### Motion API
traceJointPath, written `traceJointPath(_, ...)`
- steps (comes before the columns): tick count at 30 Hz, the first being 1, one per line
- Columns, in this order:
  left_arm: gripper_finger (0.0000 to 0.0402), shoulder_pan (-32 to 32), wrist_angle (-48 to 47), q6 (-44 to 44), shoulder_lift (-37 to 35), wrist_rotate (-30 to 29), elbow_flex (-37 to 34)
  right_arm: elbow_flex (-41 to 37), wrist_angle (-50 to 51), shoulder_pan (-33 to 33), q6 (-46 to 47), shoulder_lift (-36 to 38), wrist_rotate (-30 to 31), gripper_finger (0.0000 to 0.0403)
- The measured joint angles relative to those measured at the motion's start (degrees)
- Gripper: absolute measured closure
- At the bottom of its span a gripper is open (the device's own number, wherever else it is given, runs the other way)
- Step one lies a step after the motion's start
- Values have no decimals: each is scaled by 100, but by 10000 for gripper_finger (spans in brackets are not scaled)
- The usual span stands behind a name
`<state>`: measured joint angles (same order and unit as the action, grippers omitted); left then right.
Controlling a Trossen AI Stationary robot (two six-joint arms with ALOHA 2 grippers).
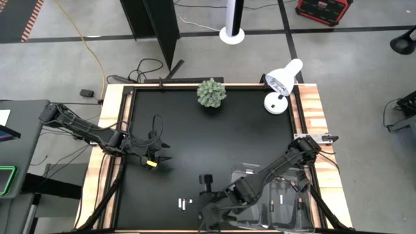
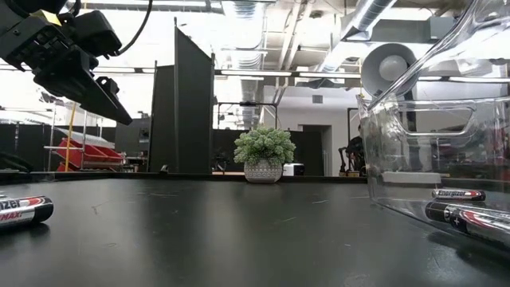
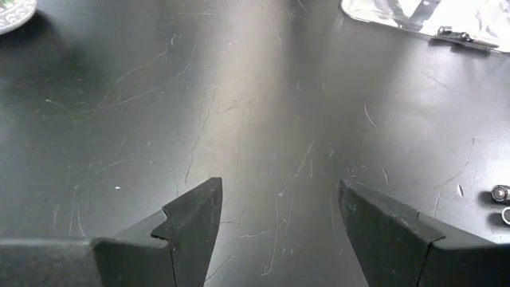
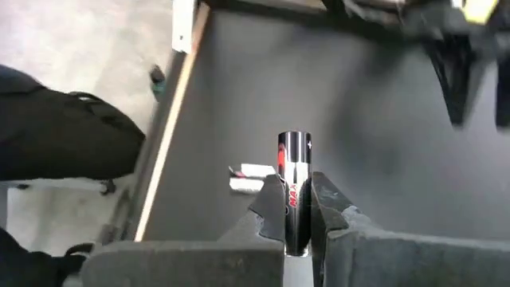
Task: Sort batteries
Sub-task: Put the silver battery into the left transparent bin
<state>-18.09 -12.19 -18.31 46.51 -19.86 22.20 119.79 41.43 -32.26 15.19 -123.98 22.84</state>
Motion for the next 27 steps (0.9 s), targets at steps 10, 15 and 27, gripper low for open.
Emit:
traceJointPath(10, 155, 0, -45, -7, -1, 0, 0, -4, 2425, -307, 2149, 204, -2, 384)
traceJointPath(15, 155, 2, -44, -13, -1, 0, 0, -4, 3704, -830, 3927, 460, -67, 384)
traceJointPath(27, 155, 0, -31, -17, -1, 0, 0, -577, 3465, -1859, 6667, 467, -564, 384)
